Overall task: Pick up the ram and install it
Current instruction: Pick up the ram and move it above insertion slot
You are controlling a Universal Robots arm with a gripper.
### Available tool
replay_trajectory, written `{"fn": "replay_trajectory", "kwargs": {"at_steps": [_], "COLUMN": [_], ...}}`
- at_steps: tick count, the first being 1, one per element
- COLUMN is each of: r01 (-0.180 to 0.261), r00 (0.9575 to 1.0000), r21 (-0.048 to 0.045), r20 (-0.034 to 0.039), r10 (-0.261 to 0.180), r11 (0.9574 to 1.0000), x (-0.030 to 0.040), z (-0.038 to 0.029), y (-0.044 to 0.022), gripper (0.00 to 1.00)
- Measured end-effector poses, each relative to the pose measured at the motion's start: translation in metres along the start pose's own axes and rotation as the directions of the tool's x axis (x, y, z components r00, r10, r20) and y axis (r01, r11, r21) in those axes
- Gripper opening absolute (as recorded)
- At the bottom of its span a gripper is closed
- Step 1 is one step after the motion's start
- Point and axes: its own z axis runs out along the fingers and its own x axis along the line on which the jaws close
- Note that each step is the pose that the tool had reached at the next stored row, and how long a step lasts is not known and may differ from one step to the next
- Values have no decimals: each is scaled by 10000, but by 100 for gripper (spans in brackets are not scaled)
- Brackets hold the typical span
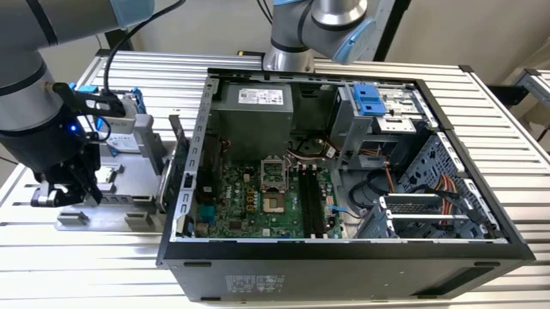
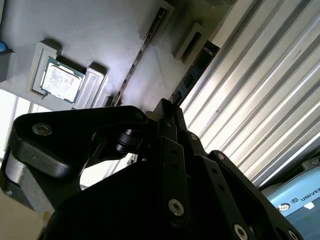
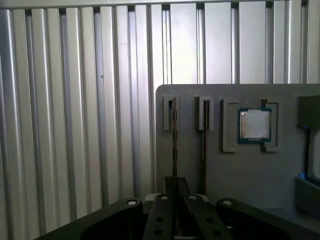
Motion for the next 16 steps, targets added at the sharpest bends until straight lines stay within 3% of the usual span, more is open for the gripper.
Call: {"fn": "replay_trajectory", "kwargs": {"at_steps": [16], "r01": [0], "r00": [10000], "r21": [20], "r20": [1], "r10": [0], "r11": [10000], "x": [2], "z": [-125], "y": [3], "gripper": [0]}}
